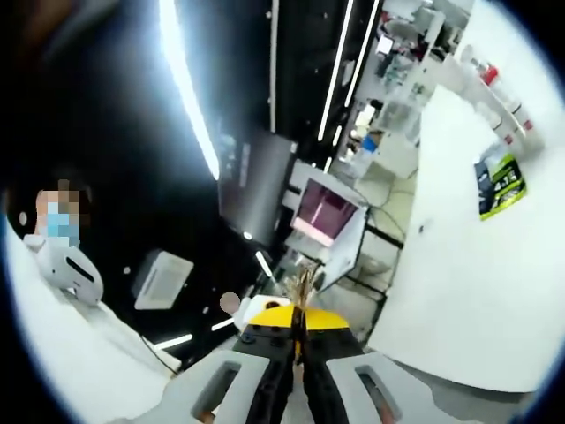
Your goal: Arrange the skincare products in the storage area until every visible bottle or jar stands upright without overlapping.
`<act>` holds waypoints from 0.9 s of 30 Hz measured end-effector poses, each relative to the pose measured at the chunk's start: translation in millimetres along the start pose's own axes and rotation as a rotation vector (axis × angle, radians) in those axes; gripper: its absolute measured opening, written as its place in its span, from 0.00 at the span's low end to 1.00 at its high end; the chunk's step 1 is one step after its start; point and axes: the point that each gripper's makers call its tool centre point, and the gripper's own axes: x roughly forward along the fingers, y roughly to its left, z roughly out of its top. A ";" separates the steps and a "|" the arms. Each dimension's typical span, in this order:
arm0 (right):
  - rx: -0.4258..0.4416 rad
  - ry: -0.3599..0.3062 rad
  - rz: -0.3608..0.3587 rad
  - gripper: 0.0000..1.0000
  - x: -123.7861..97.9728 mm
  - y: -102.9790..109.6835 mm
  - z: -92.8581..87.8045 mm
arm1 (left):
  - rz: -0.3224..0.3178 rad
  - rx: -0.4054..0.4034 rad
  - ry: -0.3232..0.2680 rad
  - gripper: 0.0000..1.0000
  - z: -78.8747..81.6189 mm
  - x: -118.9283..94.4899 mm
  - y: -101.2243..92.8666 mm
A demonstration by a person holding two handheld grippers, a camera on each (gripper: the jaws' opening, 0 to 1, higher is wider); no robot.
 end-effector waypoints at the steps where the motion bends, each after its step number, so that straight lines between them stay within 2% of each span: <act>1: 0.002 -0.004 -0.005 0.03 -0.9 -1.3 0.5 | 0.005 0.000 -0.001 0.00 0.4 -0.1 1.5; 4: 0.015 -0.040 -0.018 0.07 -5.3 -1.8 10.9 | 0.010 -0.024 -0.021 0.00 4.2 -3.3 4.4; 7: 0.008 -0.055 -0.021 0.07 -6.2 -0.4 19.0 | -0.002 -0.029 -0.008 0.00 1.4 -1.7 0.9; 10: -0.013 -0.029 -0.039 0.03 -4.8 -4.2 15.6 | 0.016 0.024 0.049 0.00 -8.3 3.0 2.4; 13: -0.019 -0.026 -0.039 0.00 -4.4 -3.8 15.5 | 0.000 0.008 0.049 0.00 -7.3 2.8 1.0; 19: -0.026 0.002 -0.052 0.00 -0.9 -3.7 14.8 | 0.005 -0.022 0.039 0.00 -5.7 1.3 4.1; 21: -0.017 -0.005 -0.048 0.00 -1.2 -3.2 15.6 | -0.013 -0.011 0.017 0.00 -1.5 1.0 0.5; 25: -0.025 0.020 -0.050 0.05 -1.8 -3.2 11.7 | 0.003 -0.017 -0.011 0.00 2.7 -2.1 3.4; 27: -0.034 0.062 -0.043 0.04 -2.8 -2.8 2.4 | 0.006 -0.037 -0.059 0.00 11.2 -6.4 5.6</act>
